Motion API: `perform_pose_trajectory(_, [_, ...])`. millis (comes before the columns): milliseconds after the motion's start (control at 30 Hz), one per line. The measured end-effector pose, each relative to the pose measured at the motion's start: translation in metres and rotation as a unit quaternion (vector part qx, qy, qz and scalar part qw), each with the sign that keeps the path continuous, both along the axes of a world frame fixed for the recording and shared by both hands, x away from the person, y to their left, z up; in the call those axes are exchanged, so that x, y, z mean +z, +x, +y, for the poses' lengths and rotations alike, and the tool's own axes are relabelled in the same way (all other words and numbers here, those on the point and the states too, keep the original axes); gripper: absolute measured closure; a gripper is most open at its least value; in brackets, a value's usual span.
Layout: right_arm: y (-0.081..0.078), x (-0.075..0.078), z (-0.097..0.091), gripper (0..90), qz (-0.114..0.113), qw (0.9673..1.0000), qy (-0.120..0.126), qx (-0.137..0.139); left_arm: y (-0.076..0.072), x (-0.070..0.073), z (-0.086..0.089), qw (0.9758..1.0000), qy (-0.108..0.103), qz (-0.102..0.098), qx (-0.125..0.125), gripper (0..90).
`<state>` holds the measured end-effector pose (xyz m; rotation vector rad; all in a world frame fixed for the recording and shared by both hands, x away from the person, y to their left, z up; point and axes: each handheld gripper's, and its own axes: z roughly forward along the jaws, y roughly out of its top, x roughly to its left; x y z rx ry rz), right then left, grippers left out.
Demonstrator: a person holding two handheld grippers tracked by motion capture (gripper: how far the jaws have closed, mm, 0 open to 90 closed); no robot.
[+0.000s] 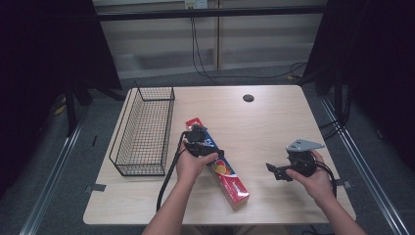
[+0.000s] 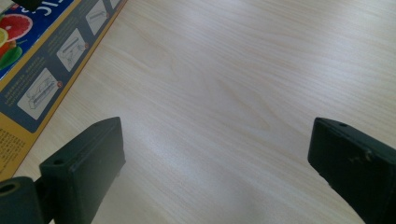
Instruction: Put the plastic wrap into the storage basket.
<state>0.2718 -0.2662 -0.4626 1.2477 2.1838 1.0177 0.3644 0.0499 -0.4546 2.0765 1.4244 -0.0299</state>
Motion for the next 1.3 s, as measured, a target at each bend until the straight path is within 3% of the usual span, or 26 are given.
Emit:
perform_pose_trajectory(267, [0.001,0.000,-0.002,3.8,-0.006,1.0000,0.001,-0.001,0.002,-0.005,-0.006,0.9998,0.011,0.009,0.011,1.1])
perform_pose_trajectory(500, [0.000,0.001,-0.001,3.8,-0.006,1.0000,0.003,-0.003,0.006,-0.010,-0.013,0.9985,0.015,0.031,0.042,0.0])
perform_pose_trajectory(1033, [0.001,0.001,-0.003,3.9,-0.008,0.9999,0.007,-0.004,0.009,-0.014,-0.019,0.9959,0.027,0.057,0.064,1.7])
perform_pose_trajectory(1167, [0.001,0.001,-0.003,4.0,-0.006,0.9999,0.006,-0.006,0.012,-0.013,-0.020,0.9941,0.031,0.073,0.075,4.4])
perform_pose_trajectory(1233, [0.001,0.002,-0.003,4.0,-0.008,0.9999,0.009,-0.003,0.015,-0.010,-0.024,0.9921,0.045,0.087,0.079,5.7])
perform_pose_trajectory(1267, [0.001,0.002,-0.003,4.0,-0.008,0.9999,0.011,-0.004,0.019,-0.008,-0.026,0.9906,0.062,0.097,0.074,6.9])
perform_pose_trajectory(1300, [0.001,0.002,-0.003,4.0,-0.010,0.9999,0.009,-0.003,0.019,-0.008,-0.026,0.9906,0.062,0.097,0.074,7.4])
